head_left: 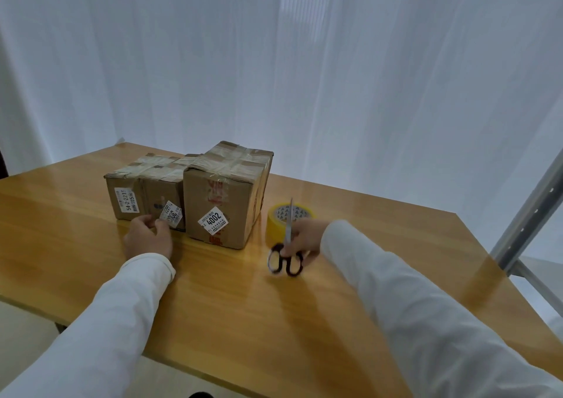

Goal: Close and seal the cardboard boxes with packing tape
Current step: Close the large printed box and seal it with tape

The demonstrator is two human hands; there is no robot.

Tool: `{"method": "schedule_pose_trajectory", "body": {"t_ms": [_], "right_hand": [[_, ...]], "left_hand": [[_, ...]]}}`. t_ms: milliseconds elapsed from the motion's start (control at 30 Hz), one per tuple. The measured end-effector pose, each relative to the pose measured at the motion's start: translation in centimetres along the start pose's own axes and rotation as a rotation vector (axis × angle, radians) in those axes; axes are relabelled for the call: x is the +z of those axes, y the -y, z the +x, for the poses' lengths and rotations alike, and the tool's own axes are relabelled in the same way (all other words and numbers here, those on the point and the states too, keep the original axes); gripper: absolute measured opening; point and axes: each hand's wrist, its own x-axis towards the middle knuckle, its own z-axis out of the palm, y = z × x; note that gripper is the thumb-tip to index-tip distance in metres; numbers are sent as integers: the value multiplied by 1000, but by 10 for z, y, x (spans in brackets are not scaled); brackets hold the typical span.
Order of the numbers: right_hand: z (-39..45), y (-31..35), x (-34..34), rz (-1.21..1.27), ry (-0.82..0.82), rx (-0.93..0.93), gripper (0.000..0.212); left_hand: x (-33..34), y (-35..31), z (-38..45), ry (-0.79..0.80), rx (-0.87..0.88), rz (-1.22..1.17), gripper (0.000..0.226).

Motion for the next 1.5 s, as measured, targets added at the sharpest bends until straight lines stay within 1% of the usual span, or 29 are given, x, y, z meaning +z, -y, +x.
{"method": "schedule_pose_trajectory", "body": {"t_ms": [67,133,200,233,267,333,400,500,567,600,800,900,967,1033,1067,1133,1167,1233,1333,1433,1500], "right_hand": [[-3,-10,-17,281,-88,-51,15],[-4,-23,-31,529,-164,-39,17],[-1,-38,-35,689,-212,57,14],[1,-46,-33,734,-222,142,11],[2,-53,-28,747,-212,234,14],[3,-65,-16,624,-130,386,20],[4,-68,-7,428,-60,452,25],[7,-56,-1,259,63,458,37],[9,-43,5,191,154,454,39],[11,-39,8,163,160,441,39],[21,-22,15,142,55,334,35],[20,-20,12,164,-16,276,30],[20,-20,10,169,-119,239,25],[20,-21,6,60,-249,196,25],[19,-21,4,-15,-285,189,27],[15,-23,2,-161,-298,219,31],[14,-26,2,-193,-284,243,30],[13,-31,3,-181,-259,264,32],[16,-35,6,-161,-267,248,50],[25,-33,12,-190,-269,241,62],[28,-29,16,-215,-259,237,64]], "left_hand": [[0,0,-1,-1,1,-1,36],[0,0,-2,-1,0,-4,35],[1,0,-2,-3,1,-4,35],[1,0,-2,-5,1,-3,35],[1,0,-1,-5,3,-1,35],[1,0,-1,-2,3,1,35],[0,0,-2,5,-1,1,35],[-1,-1,-3,7,-6,3,34],[-1,-1,-3,8,-4,-2,34],[-1,-1,-3,8,-5,-7,33],[-1,-1,-3,5,-8,-13,33],[-1,0,-3,4,1,-22,32],[-1,0,-2,3,11,-24,32],[-1,1,-1,3,8,-23,32],[0,2,0,3,10,-23,32],[0,3,1,3,6,-24,32],[-1,3,1,5,5,-22,31],[0,3,2,6,4,-23,31],[1,4,3,1,13,-20,31],[1,4,3,1,1,-17,30],[1,4,3,0,4,-17,31]]}}
